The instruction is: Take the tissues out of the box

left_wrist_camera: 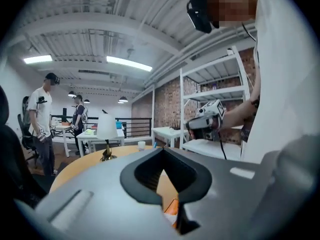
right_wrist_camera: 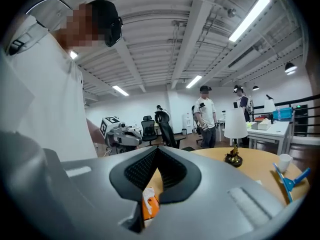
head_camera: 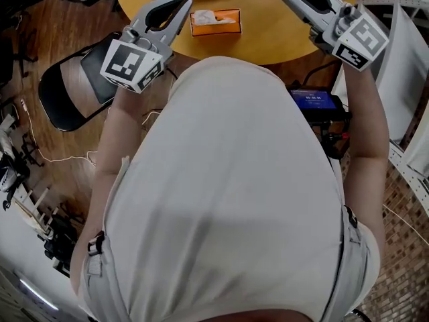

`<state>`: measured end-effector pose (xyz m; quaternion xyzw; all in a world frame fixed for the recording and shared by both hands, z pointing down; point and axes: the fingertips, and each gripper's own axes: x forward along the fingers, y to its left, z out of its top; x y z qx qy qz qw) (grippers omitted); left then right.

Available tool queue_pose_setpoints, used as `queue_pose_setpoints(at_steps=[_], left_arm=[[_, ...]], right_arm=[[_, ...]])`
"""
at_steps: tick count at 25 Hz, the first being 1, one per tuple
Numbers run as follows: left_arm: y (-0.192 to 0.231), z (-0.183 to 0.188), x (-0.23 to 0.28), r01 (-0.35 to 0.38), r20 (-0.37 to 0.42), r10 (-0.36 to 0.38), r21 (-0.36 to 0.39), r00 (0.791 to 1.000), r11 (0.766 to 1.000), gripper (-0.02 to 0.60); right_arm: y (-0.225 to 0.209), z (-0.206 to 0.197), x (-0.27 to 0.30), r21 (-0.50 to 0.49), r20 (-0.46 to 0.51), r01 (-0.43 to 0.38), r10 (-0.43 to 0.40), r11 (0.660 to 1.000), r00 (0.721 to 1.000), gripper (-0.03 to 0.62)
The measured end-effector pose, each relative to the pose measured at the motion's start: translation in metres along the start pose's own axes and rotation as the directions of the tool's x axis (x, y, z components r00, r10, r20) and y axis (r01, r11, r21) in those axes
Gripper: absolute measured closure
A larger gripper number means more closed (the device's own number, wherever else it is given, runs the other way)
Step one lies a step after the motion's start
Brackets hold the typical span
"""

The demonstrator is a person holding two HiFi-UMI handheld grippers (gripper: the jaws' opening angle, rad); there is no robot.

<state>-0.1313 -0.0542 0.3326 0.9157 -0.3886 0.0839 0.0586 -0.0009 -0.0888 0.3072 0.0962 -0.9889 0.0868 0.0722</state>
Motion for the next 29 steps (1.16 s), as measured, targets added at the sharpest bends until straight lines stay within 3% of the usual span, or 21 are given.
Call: queue_pose_setpoints(at_steps=[3, 6, 23, 29], left_arm=[[0.008, 0.020, -0.008, -0.005, 0.078, 0.009, -0.056, 0.997, 0.998, 0.581], [0.009, 0.023, -0.008, -0.010, 0.107, 0.019, -0.086, 0.994, 0.996, 0.581], [0.007, 0.006, -0.011, -0.017, 0.085, 0.033, -0.176, 0.996, 0.984, 0.581], [0.004, 0.006, -0.008, 0.013, 0.075, 0.000, -0.172, 0.997, 0.985, 0.581]], right_arm=[[-0.001, 0.006, 0.011, -0.009, 0.010, -0.027, 0.028, 1.000, 1.000, 0.594], [0.001, 0.010, 0.012, -0.005, 0.043, -0.053, 0.053, 0.999, 0.998, 0.594], [0.013, 0.013, 0.019, -0.017, 0.039, -0.099, 0.099, 0.995, 0.994, 0.594], [0.019, 0.015, 0.021, -0.027, 0.045, -0.141, 0.142, 0.990, 0.989, 0.594]])
